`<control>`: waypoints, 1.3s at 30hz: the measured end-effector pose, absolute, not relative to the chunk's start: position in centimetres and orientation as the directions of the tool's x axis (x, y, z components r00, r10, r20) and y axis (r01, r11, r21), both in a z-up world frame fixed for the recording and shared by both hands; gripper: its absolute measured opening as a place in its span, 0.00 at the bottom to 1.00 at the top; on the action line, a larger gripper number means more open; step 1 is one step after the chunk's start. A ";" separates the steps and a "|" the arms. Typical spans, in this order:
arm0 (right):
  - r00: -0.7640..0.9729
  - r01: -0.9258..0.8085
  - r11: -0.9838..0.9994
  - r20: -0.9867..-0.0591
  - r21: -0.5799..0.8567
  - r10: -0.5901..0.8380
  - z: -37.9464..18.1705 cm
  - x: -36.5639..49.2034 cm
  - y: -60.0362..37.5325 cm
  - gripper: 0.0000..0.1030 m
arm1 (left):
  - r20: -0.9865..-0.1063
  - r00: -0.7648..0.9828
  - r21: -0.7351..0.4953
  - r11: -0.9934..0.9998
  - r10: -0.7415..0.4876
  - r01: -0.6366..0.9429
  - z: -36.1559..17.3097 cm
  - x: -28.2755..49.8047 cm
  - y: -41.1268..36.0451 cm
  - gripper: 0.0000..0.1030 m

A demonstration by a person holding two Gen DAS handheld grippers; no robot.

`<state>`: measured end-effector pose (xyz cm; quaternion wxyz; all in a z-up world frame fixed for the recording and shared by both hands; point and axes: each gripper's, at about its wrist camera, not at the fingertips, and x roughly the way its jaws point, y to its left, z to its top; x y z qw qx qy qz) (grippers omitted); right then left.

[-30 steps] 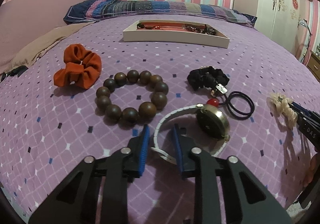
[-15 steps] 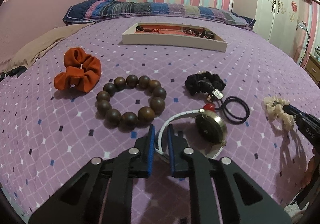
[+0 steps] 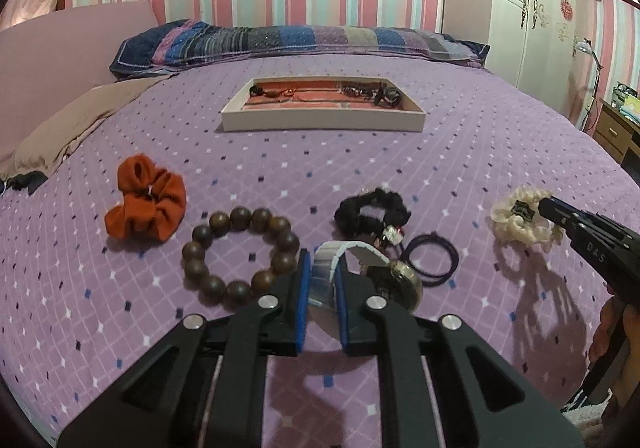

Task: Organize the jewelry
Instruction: 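Carry the scrunchie and watch in both tools over the tray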

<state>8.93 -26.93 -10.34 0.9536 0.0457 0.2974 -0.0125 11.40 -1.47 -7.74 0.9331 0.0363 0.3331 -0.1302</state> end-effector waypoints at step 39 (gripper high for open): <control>0.834 0.061 0.998 -0.549 0.001 -0.050 -5.0 38.1 -22.3 0.09 | -0.627 0.775 0.036 0.991 -0.077 0.128 -2.5 41.3 -2.4 0.12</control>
